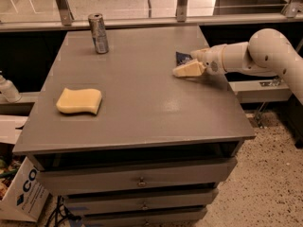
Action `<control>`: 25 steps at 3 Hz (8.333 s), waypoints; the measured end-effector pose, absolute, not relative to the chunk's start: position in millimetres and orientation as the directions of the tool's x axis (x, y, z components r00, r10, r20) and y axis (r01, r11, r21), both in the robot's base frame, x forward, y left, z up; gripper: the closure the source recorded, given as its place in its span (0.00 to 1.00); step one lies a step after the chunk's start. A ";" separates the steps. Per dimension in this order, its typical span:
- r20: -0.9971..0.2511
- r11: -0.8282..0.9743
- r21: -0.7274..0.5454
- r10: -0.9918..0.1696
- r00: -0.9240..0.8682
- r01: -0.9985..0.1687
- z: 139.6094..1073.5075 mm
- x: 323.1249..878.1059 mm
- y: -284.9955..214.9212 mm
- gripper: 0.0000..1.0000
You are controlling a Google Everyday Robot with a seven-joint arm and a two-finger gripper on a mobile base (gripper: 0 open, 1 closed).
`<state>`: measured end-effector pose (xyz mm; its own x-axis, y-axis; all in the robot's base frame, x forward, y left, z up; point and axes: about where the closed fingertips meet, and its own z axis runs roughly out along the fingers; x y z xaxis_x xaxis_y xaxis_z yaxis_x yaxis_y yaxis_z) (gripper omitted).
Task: Move rxbar blueberry near sponge
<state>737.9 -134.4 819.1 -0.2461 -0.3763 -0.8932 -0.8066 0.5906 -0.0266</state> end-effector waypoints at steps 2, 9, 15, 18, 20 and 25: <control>-0.913 0.584 -0.043 -0.352 -0.206 -0.810 842.9 736.6 -143.8 0.79; -0.932 0.087 0.072 -0.348 -0.098 -0.994 874.3 562.2 -21.5 1.00; -0.969 -0.089 0.008 -0.247 0.014 -0.996 856.5 526.4 57.4 1.00; -0.963 -0.166 0.070 -0.270 -0.023 -0.984 837.4 503.4 86.7 0.61; -0.959 -0.178 0.077 -0.281 -0.025 -0.981 841.4 497.9 95.8 0.14; -0.862 -0.104 -0.203 -0.454 0.228 -0.974 946.0 545.4 27.4 0.00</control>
Offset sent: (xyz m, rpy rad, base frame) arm -0.0078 -0.0199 0.0490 0.0488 -0.0726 0.0215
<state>545.4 27.4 946.0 0.2276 -0.4537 -0.8616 -0.9738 -0.1038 -0.2025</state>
